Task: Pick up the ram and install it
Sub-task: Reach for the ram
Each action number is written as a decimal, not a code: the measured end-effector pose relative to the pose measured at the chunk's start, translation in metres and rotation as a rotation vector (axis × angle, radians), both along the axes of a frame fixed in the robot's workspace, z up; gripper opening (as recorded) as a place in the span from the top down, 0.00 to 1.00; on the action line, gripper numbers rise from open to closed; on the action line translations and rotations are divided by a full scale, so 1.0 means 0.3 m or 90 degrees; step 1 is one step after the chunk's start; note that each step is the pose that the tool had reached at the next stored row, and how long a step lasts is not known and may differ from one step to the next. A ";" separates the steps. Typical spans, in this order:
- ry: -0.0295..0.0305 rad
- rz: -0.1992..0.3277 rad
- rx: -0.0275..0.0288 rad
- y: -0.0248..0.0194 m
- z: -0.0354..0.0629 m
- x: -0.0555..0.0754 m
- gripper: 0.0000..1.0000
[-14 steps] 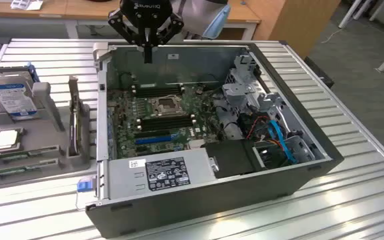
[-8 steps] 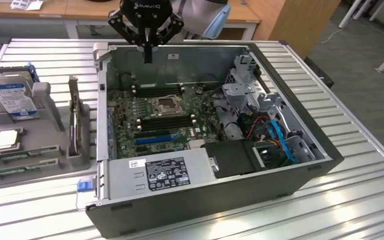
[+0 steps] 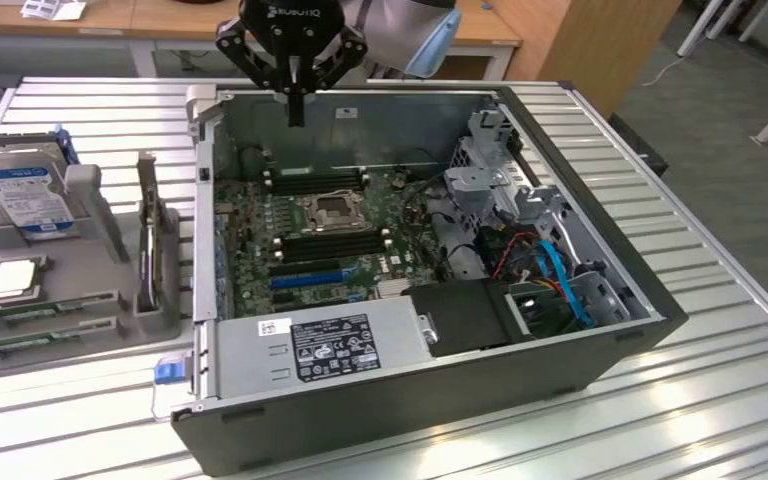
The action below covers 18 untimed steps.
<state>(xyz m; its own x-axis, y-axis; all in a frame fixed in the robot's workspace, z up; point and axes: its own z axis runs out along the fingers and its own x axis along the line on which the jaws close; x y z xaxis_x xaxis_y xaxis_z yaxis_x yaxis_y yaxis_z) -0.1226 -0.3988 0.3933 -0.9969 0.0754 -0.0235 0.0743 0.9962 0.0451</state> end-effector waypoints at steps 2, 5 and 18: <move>0.0000 0.000 0.0000 0.000 0.000 -0.015 0.89; 0.0000 0.000 0.0000 0.000 0.000 -0.061 0.89; -0.0001 0.000 0.0000 0.000 0.000 -0.258 0.89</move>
